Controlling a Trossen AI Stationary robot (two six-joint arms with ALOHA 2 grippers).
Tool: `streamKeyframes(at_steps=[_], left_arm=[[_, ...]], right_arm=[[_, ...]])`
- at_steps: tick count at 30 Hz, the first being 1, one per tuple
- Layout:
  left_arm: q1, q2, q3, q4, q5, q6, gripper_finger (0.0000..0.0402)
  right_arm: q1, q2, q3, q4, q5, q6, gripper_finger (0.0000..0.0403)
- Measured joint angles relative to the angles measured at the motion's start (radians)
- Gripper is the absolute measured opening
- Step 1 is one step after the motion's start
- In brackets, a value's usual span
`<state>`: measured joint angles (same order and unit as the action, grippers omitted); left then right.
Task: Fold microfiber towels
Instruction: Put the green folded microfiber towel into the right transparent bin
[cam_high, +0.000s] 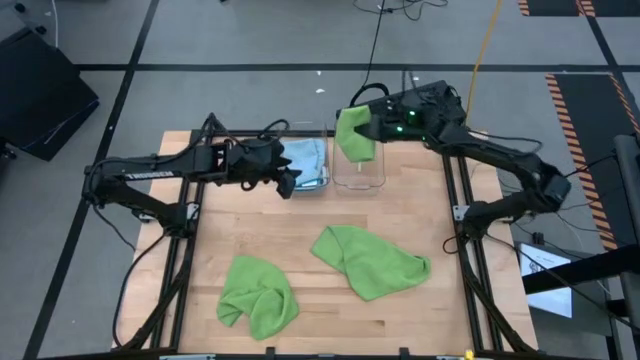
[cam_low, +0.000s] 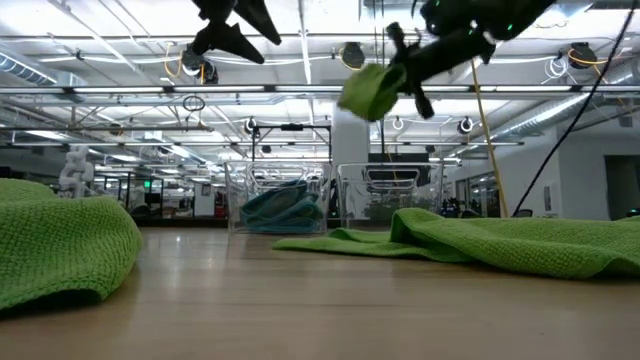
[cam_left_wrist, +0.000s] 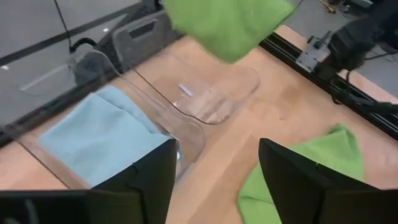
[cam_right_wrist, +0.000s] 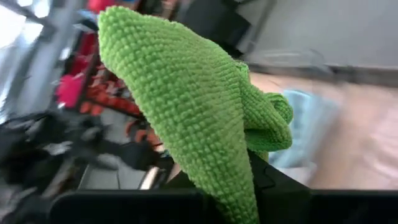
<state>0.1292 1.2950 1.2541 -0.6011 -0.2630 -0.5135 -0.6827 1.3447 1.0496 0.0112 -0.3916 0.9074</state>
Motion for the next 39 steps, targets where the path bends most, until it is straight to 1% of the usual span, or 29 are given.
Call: streamKeyframes(at_steps=[6,12,16,20,26,31,37,39], left_arm=[[0.062,0.000,0.000,-0.008,0.010,0.031,0.0194],[0.118,-0.003,0.000,-0.010,0.134,0.095,0.0162],[0.141,-0.003,0.000,-0.010,0.192,0.141,0.0144],[0.152,-0.014,0.000,-0.012,0.244,0.166,0.0131],[0.152,-0.018,0.000,-0.033,0.254,0.167,0.0122],[0.152,-0.018,0.000,-0.041,0.290,0.147,0.0122],[0.151,-0.018,0.000,-0.040,0.301,0.123,0.0122],[0.151,-0.018,0.000,-0.040,0.301,0.118,0.0122]], right_arm=[[-0.043,0.133,0.000,-0.017,0.023,0.029,0.0014],[-0.052,0.245,0.000,-0.043,0.040,0.054,0.0014],[-0.051,0.305,0.000,-0.040,0.078,0.086,0.0014],[-0.051,0.344,0.000,-0.039,0.079,0.106,0.0014],[-0.043,0.375,0.000,-0.077,0.079,0.106,0.0014],[-0.041,0.399,0.000,-0.076,0.078,0.122,0.0015],[-0.037,0.421,0.000,-0.076,0.086,0.132,0.0035],[-0.034,0.419,0.000,-0.076,0.110,0.127,0.0037]])
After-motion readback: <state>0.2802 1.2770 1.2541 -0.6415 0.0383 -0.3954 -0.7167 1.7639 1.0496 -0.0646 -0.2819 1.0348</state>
